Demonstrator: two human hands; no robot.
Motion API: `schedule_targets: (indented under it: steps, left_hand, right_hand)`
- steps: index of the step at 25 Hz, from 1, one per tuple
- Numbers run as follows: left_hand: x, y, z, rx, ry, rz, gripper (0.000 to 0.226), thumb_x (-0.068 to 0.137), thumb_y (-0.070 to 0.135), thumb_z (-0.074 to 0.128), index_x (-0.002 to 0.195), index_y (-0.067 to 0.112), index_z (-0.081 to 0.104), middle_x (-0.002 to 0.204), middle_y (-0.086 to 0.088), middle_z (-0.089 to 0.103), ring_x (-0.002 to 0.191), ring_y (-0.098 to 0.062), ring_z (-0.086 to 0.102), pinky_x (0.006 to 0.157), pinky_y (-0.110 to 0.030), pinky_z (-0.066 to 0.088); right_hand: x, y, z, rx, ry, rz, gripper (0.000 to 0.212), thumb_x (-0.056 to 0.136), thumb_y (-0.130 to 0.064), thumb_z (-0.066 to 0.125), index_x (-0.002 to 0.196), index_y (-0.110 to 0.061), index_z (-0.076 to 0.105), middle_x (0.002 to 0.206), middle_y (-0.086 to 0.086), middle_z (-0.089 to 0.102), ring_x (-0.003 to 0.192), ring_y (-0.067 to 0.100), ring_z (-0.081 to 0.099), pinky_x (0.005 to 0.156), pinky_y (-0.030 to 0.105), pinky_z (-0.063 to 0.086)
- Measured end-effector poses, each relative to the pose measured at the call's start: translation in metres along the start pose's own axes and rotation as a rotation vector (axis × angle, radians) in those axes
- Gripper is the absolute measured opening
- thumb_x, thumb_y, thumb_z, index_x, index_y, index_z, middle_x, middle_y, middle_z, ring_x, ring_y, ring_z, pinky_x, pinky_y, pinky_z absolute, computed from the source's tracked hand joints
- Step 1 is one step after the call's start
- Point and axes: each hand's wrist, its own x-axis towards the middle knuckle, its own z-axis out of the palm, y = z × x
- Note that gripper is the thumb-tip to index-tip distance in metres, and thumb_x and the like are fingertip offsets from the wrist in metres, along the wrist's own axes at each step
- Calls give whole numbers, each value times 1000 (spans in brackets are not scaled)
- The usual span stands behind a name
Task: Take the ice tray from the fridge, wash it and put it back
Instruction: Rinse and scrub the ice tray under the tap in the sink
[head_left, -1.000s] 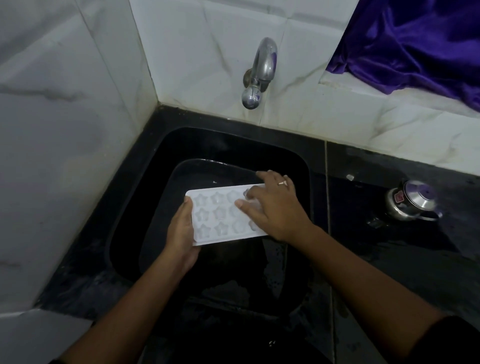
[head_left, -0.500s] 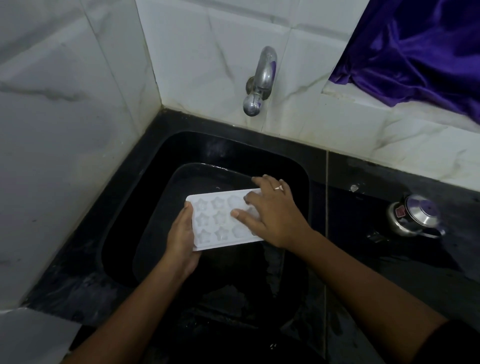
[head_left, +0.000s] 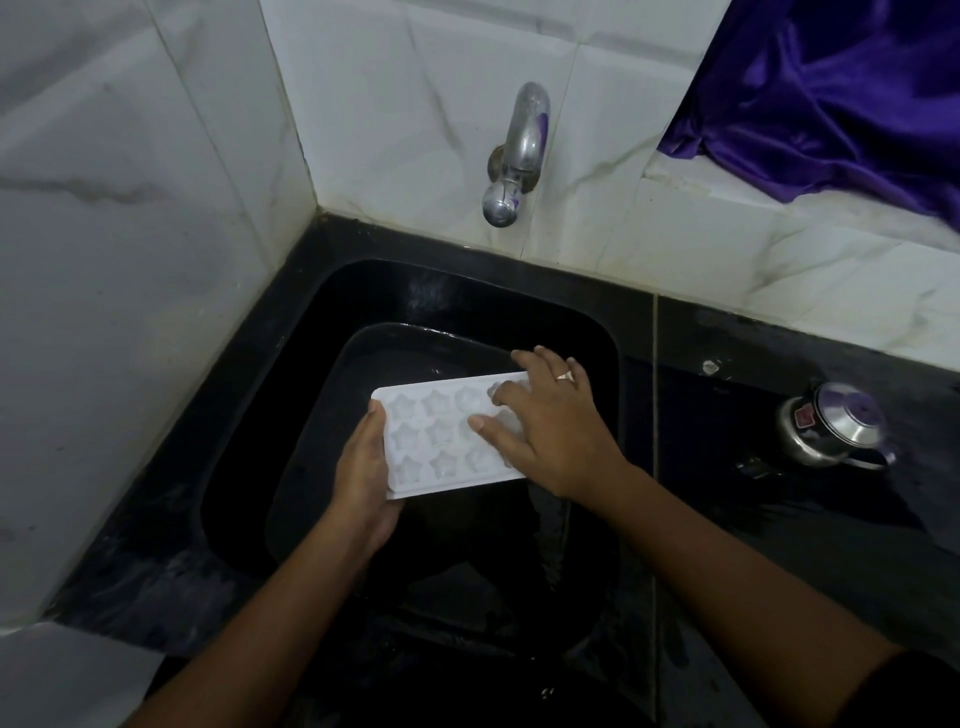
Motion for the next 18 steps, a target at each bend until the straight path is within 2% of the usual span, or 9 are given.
schedule_targets:
  steps: [2, 5, 7, 8, 11, 15, 18]
  left_hand:
    - [-1, 0, 0, -6, -10, 3, 52, 110, 50, 42, 133, 10, 67, 120, -16, 78, 105, -33, 78, 77, -43, 62]
    - [1, -2, -2, 5, -3, 8, 53, 110, 50, 43, 135, 9, 66, 122, -15, 78, 106, -33, 78, 78, -42, 63]
    - [2, -3, -4, -8, -13, -1, 55, 110, 51, 43, 138, 9, 64, 124, -16, 77, 109, -36, 76, 82, -45, 62]
    - [2, -2, -4, -7, -14, -1, 54, 110, 51, 43, 137, 9, 65, 122, -16, 77, 108, -35, 77, 81, -45, 62]
    - [0, -3, -4, -1, 2, 5, 51, 111, 49, 42, 133, 9, 67, 116, -13, 79, 102, -31, 79, 74, -40, 64]
    - [1, -4, -4, -6, 0, 0, 54, 110, 52, 43, 136, 11, 65, 123, -16, 77, 109, -36, 76, 84, -47, 61]
    - [3, -5, -8, -17, 6, 10, 55, 109, 53, 43, 138, 11, 65, 125, -17, 76, 110, -37, 76, 80, -45, 63]
  right_hand:
    - [-1, 0, 2, -33, -6, -34, 76, 96, -79, 24, 130, -26, 67, 162, 10, 40, 155, 30, 24, 126, 60, 10]
    - [1, -1, -2, 24, 20, 28, 68, 98, -76, 24, 122, -34, 72, 162, 10, 40, 155, 30, 23, 126, 61, 10]
    - [0, -1, 0, -28, -10, -28, 77, 97, -79, 21, 127, -27, 69, 162, 10, 40, 155, 30, 24, 126, 60, 11]
    - [-1, -1, 1, -50, -17, -49, 79, 97, -80, 19, 130, -27, 67, 162, 10, 40, 155, 30, 24, 126, 59, 11]
    - [-1, 0, -4, 12, -1, 29, 66, 98, -76, 24, 124, -36, 70, 163, 9, 39, 156, 30, 22, 126, 60, 10]
    - [-5, -11, 1, -35, -6, -25, 78, 97, -78, 27, 134, -21, 65, 164, 9, 37, 157, 28, 20, 127, 57, 12]
    - [-9, -16, 4, 33, 52, -67, 68, 98, -75, 37, 132, -23, 63, 161, 9, 39, 155, 28, 22, 126, 56, 17]
